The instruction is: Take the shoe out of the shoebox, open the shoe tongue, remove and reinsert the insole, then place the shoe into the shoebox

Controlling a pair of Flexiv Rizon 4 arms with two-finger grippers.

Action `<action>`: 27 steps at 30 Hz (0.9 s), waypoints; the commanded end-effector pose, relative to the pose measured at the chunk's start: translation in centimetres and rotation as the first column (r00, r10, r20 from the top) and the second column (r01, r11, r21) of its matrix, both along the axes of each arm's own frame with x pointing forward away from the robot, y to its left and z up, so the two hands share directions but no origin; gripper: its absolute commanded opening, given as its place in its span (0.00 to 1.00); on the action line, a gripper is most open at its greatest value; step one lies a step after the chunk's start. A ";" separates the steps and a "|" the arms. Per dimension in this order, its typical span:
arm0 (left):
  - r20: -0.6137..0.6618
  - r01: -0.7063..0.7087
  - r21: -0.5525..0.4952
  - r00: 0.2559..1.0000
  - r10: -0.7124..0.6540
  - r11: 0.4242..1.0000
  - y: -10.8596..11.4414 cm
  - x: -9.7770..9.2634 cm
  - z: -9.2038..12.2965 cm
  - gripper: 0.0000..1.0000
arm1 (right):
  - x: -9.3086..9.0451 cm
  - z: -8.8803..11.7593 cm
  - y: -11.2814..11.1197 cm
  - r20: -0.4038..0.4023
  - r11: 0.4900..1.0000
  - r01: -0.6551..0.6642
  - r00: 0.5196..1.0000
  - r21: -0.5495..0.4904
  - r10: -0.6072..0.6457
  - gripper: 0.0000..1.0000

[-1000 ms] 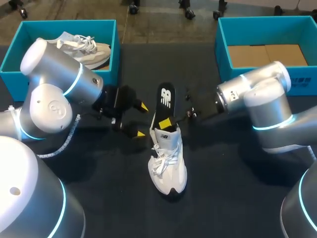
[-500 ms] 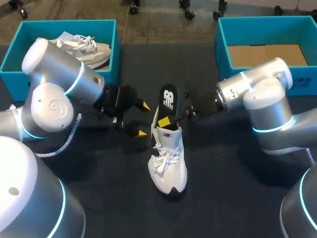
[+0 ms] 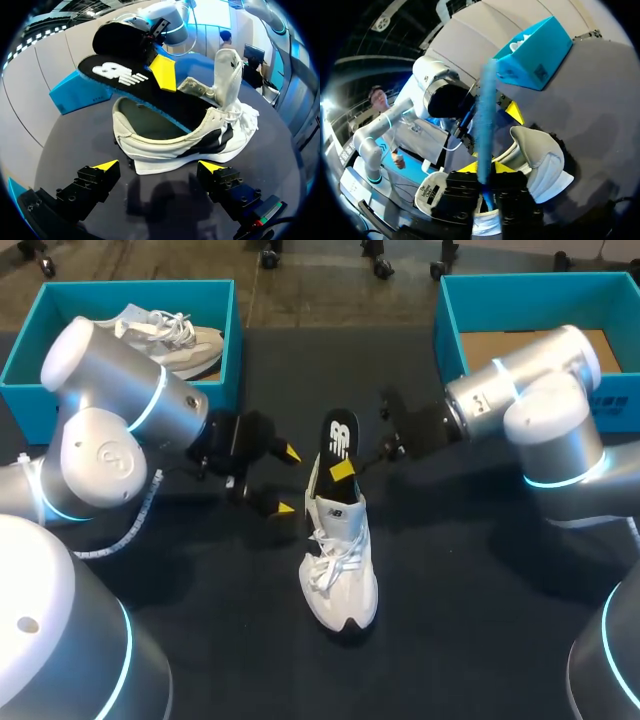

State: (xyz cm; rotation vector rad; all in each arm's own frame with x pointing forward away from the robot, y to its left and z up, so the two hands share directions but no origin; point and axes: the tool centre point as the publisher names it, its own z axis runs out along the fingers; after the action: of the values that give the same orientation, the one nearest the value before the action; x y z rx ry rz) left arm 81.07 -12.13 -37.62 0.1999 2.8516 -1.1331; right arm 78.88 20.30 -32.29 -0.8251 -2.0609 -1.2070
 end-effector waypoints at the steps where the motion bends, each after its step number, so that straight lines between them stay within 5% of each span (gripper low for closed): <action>1: 0.002 -0.001 -0.005 1.000 0.001 1.000 0.2 -0.2 -0.1 1.00 | 0.6 -0.5 0.5 -0.023 0.999 -0.034 0.999 -0.004 0.034 0.00; 14: 0.001 0.015 -0.002 1.000 -0.015 1.000 -0.4 -0.5 -0.2 1.00 | -3.2 -2.6 1.3 -0.172 0.997 -0.082 0.982 -0.013 0.078 0.00; 19: 0.003 0.022 -0.002 1.000 -0.022 1.000 -0.6 -0.5 -0.1 1.00 | -3.5 -2.6 1.2 -0.169 0.998 -0.063 0.984 -0.014 0.060 0.00; 27: 0.004 0.030 -0.007 1.000 -0.030 1.000 -0.7 -0.3 0.0 1.00 | -2.1 -1.1 0.7 -0.127 0.997 -0.059 0.990 -0.045 0.053 0.20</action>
State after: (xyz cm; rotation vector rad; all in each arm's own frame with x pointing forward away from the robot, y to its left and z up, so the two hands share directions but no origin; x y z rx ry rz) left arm 80.57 -12.85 -37.54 0.2422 2.8512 -1.1404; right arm 76.67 21.31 -34.29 -0.8321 -1.9897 -1.0641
